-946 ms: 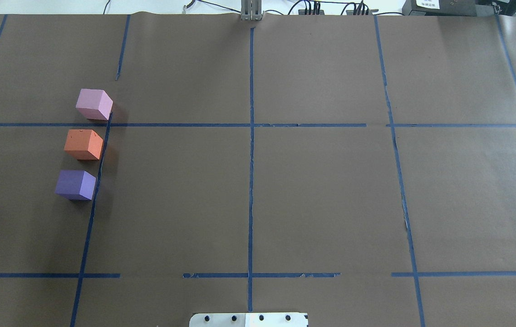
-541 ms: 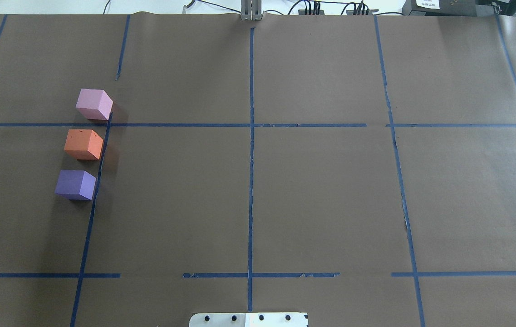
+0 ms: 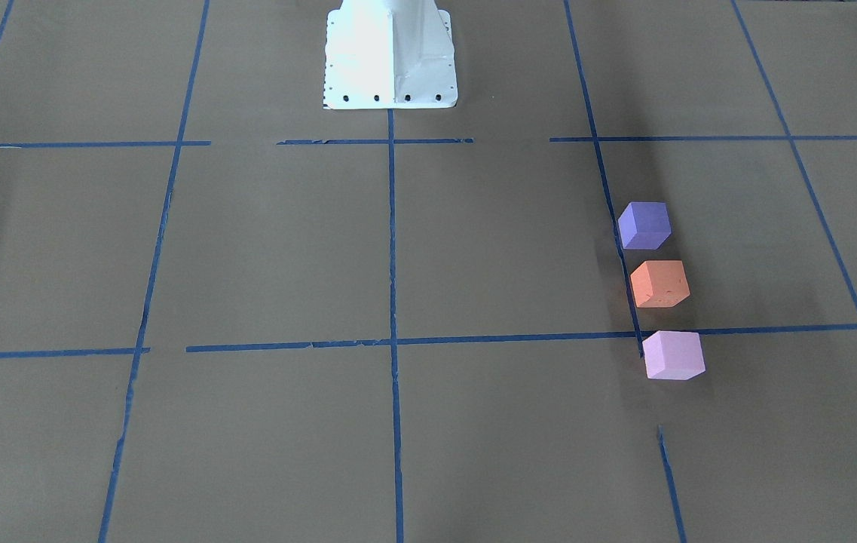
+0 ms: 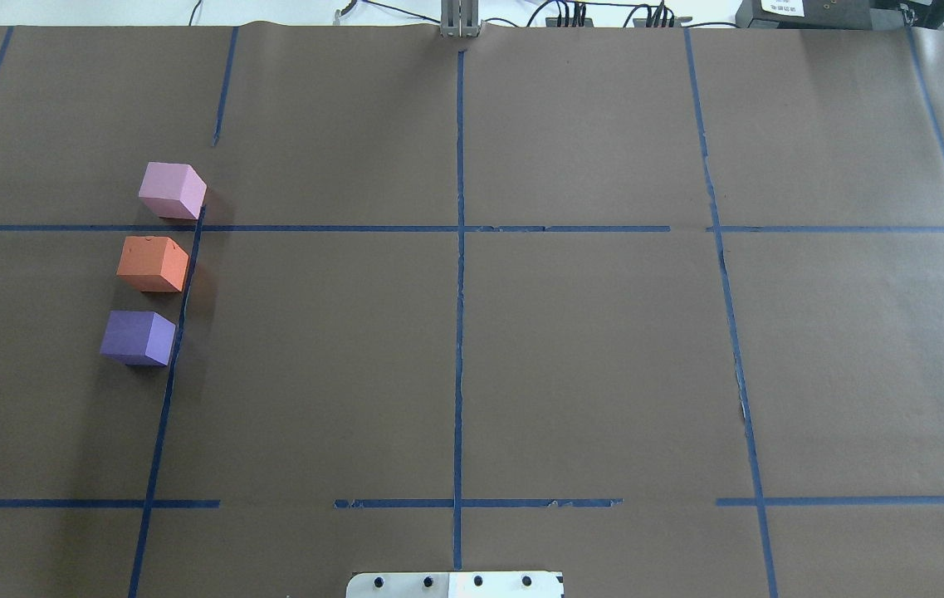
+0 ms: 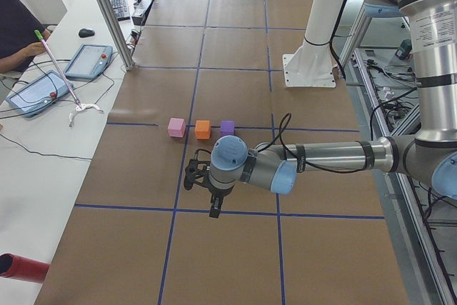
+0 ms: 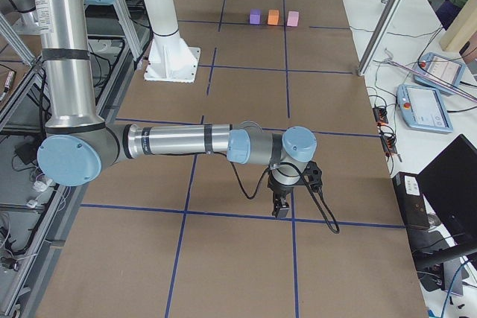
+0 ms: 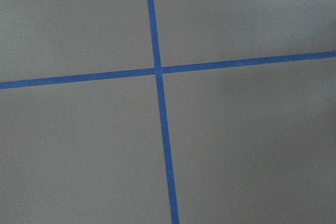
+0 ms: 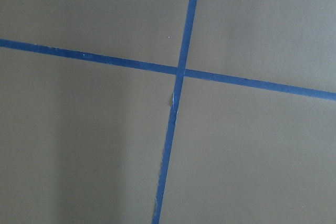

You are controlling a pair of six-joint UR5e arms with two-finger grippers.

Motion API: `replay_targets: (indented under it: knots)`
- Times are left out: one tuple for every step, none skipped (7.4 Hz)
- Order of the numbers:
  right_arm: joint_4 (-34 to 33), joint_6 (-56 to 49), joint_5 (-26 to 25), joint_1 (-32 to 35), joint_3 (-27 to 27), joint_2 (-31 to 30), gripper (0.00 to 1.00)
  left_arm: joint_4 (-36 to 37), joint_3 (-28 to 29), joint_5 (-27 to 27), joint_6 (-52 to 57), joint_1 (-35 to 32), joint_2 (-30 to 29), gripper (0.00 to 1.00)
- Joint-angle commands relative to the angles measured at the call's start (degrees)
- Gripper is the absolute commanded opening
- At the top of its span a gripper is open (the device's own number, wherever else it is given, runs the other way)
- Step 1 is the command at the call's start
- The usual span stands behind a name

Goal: Arrange blocks in a line

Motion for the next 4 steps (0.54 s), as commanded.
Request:
replay_targets:
  knots:
    - [0.0, 0.0, 0.0, 0.0, 0.0, -0.02, 1.0, 8.55, -3.37, 2.09, 3.26, -1.32, -0.24, 1.0]
    - [0.0, 0.0, 0.0, 0.0, 0.0, -0.02, 1.0, 10.93, -3.99, 5.5, 5.18, -4.37, -1.63, 1.0]
    - [0.0, 0.0, 0.0, 0.0, 0.0, -0.02, 1.0, 18.26, -4.0, 7.1, 9.98, -7.19, -5.04, 1.0]
    - [0.0, 0.0, 0.0, 0.0, 0.0, -0.02, 1.0, 20.25, -4.09, 7.12, 11.68, -8.61, -7.25, 1.0]
